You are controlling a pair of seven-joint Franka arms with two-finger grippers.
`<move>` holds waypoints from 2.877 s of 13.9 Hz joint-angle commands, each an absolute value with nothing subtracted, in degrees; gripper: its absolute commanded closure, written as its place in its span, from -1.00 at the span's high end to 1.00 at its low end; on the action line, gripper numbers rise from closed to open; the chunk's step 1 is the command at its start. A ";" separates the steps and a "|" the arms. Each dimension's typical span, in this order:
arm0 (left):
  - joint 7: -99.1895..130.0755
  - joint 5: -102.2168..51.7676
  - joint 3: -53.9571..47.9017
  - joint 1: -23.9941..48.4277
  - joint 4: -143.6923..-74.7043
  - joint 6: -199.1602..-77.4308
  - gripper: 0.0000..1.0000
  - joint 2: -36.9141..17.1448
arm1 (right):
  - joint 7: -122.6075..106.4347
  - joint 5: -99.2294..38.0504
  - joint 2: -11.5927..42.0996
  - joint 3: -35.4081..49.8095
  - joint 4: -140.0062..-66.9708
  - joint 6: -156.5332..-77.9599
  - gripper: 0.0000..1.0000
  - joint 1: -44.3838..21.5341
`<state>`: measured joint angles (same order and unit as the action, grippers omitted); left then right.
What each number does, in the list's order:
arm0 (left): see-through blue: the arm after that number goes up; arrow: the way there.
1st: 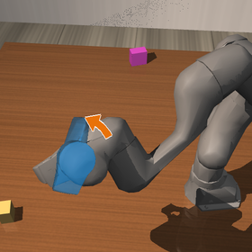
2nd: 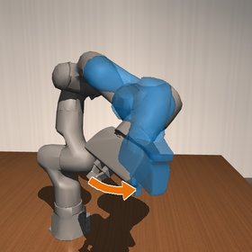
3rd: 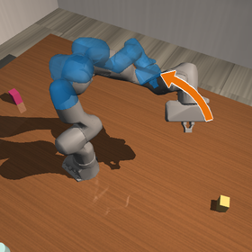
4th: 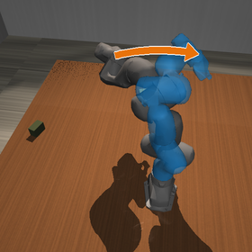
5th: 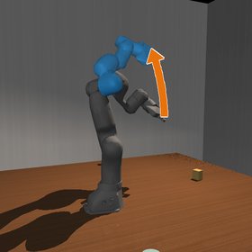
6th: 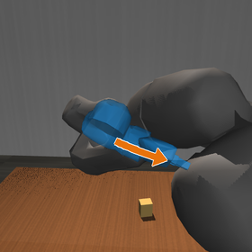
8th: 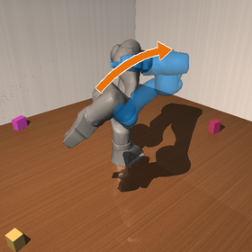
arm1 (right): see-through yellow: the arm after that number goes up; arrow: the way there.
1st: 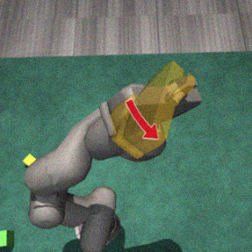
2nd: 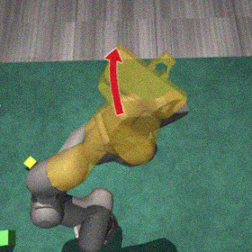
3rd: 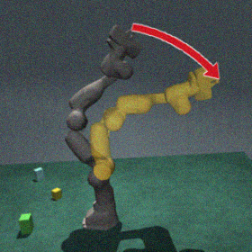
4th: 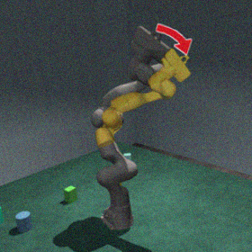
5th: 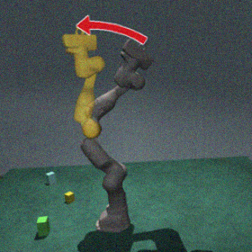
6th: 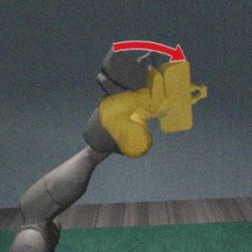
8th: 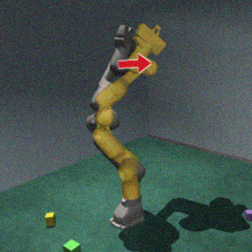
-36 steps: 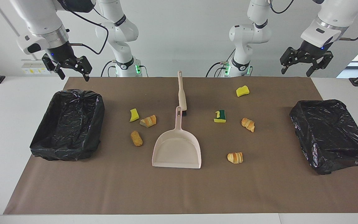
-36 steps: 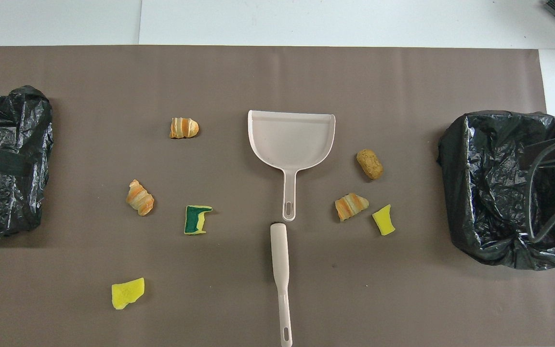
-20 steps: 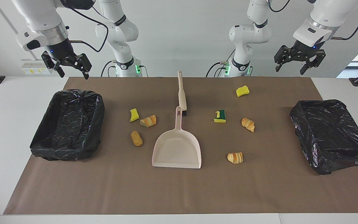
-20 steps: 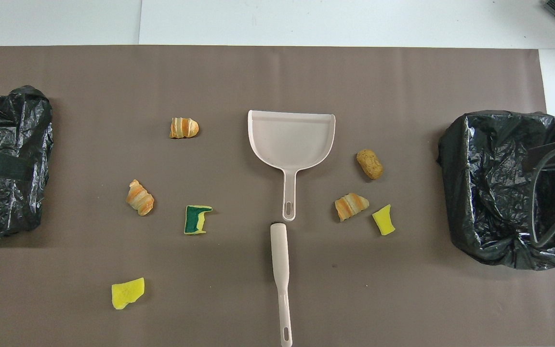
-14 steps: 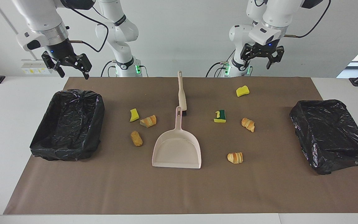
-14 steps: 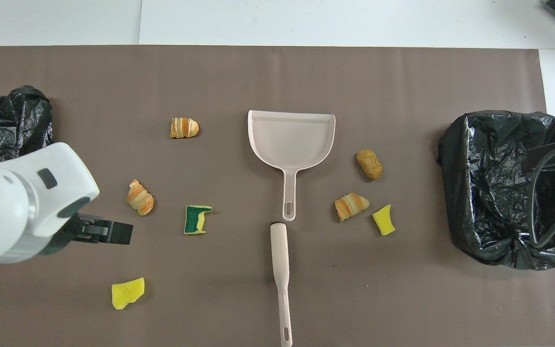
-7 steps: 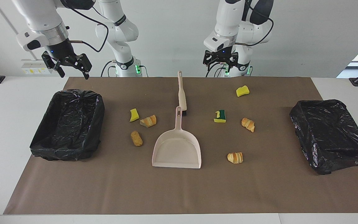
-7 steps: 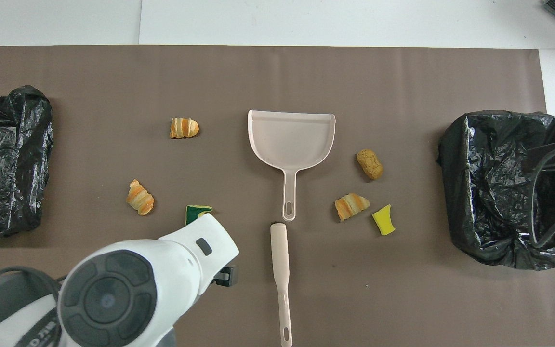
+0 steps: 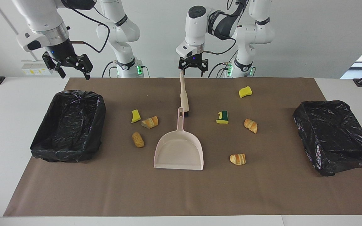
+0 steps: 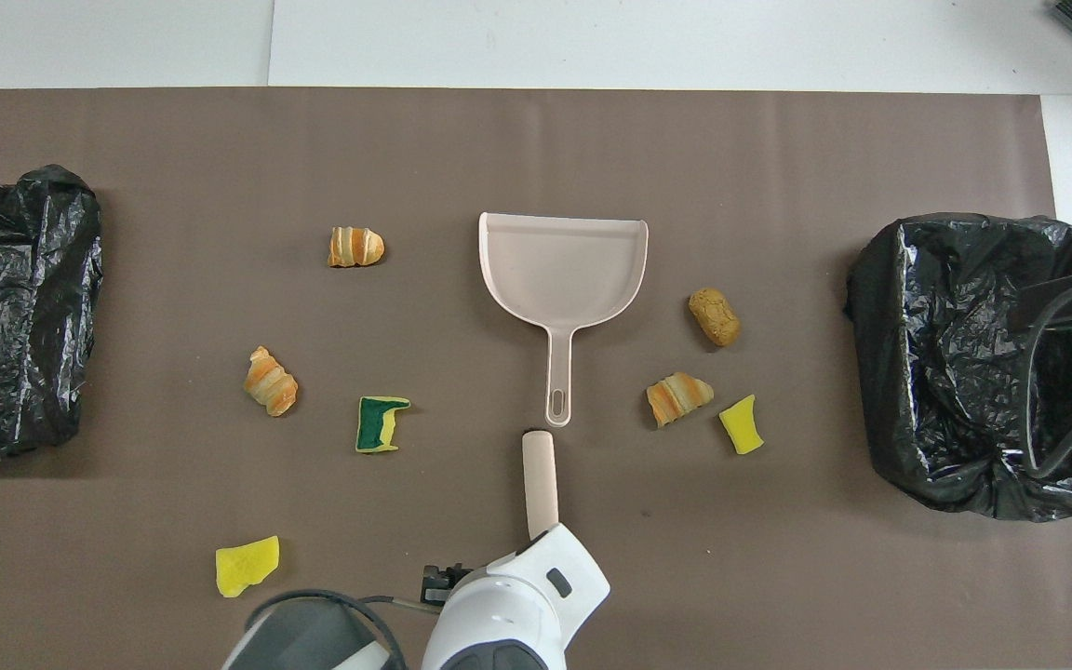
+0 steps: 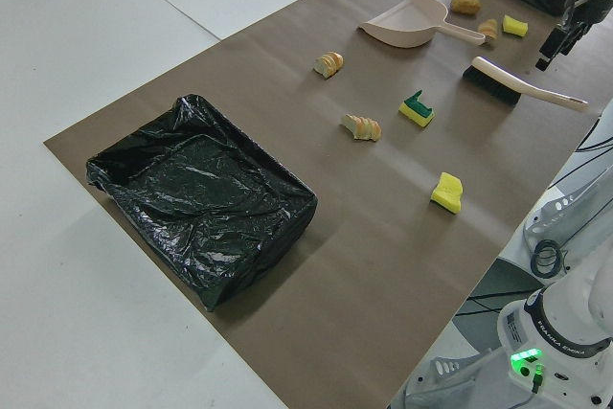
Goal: Sweep and dump trash in bin
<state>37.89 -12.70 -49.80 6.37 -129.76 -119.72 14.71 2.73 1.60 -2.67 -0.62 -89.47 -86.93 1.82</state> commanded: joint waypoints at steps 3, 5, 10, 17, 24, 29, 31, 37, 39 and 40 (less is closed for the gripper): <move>41.66 -13.27 -54.75 6.85 -132.62 -129.80 1.00 7.83 | 1.31 1.23 -4.05 1.23 -91.58 -88.50 1.00 1.15; 41.49 -13.18 -54.93 7.12 -133.68 -131.04 1.00 6.51 | 5.25 1.23 -1.25 1.23 -91.58 -90.08 1.00 -1.82; 41.22 -11.34 -54.93 7.91 -134.74 -132.19 0.46 1.76 | 19.14 -1.14 11.57 1.23 -87.39 -96.32 1.00 -10.79; 40.78 -8.19 -54.23 6.68 -131.58 -125.27 -1.00 2.90 | 33.64 -5.71 22.75 1.49 -84.99 -106.60 1.00 -19.77; 22.84 -3.78 -43.01 7.82 -129.90 -104.54 -1.00 17.46 | 37.80 -7.21 29.88 1.85 -82.96 -112.06 1.00 -25.40; -6.65 -3.78 -25.08 8.35 -134.89 -90.46 -1.00 31.00 | 36.04 -7.47 29.53 1.93 -85.24 -112.06 1.00 -26.63; -6.33 -3.78 -22.33 8.00 -141.21 -88.69 -1.00 37.84 | 35.95 -7.56 27.78 2.19 -88.14 -111.36 1.00 -27.59; 11.05 -3.78 -16.00 6.68 -149.94 -88.51 -1.00 45.00 | 34.20 -7.56 24.26 2.20 -94.31 -111.10 0.92 -29.44; 20.51 -3.78 -16.08 6.06 -152.21 -88.85 -1.00 44.91 | 34.10 -7.56 24.17 2.20 -94.39 -110.83 0.59 -29.44; 25.35 -3.78 -16.35 6.33 -153.27 -88.86 -1.00 44.83 | 34.19 -7.56 24.00 2.20 -94.66 -110.74 0.43 -29.44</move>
<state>17.57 -3.71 -15.93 6.57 -150.45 -88.14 43.74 36.09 -6.34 25.77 2.13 -92.48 -111.18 -29.87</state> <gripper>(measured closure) 0.722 0.119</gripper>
